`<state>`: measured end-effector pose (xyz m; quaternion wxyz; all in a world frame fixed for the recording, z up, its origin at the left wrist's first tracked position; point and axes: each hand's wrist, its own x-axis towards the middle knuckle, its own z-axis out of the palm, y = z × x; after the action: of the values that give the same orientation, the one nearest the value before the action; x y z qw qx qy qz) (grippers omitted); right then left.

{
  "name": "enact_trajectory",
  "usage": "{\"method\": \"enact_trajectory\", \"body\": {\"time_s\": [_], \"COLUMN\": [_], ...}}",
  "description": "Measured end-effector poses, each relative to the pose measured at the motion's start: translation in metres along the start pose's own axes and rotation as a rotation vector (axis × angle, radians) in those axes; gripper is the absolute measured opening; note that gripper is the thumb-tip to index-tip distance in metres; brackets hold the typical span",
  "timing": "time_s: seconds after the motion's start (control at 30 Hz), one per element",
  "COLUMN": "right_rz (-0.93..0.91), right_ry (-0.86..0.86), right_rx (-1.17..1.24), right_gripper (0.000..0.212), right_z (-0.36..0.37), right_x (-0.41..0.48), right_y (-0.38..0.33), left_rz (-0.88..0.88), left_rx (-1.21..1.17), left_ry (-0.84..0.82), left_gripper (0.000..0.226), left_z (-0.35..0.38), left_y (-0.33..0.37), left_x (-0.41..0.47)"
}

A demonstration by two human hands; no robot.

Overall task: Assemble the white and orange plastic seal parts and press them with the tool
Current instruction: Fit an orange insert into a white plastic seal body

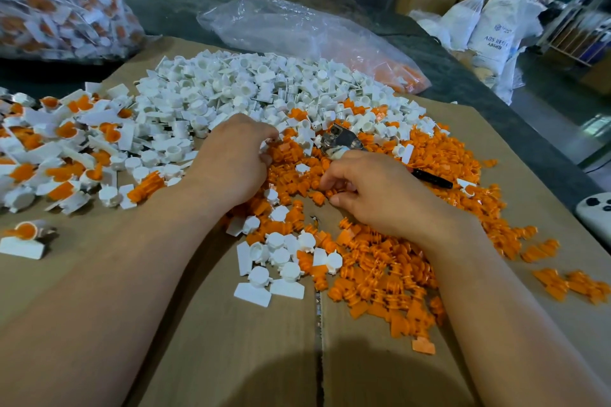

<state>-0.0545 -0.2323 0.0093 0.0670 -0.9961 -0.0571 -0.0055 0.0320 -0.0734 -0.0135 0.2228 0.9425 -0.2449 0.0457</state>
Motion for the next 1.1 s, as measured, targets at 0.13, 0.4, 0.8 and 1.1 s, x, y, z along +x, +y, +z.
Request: {"method": "enact_trajectory", "body": {"time_s": [0.13, 0.4, 0.8, 1.1], "right_rz": [-0.002, -0.006, -0.028, -0.015], "right_ry": [-0.009, -0.001, 0.418, 0.598], "right_rx": [-0.011, 0.014, 0.335, 0.597], "right_gripper": [0.022, 0.02, 0.023, 0.017], "right_z": [0.0, -0.002, -0.006, -0.005], "right_x": [-0.001, -0.002, -0.001, -0.005], "right_y": [-0.001, -0.001, -0.004, -0.014], "left_rz": [-0.021, -0.022, -0.146, -0.119], "left_rx": [-0.029, -0.18, -1.147, -1.109], "left_ry": [0.005, 0.196, -0.031, -0.011], "left_gripper": [0.041, 0.013, 0.018, 0.014], "left_z": [-0.002, -0.005, -0.017, -0.016], "left_y": [0.001, 0.001, 0.018, 0.025], "left_x": [-0.001, -0.005, -0.017, -0.023]}}
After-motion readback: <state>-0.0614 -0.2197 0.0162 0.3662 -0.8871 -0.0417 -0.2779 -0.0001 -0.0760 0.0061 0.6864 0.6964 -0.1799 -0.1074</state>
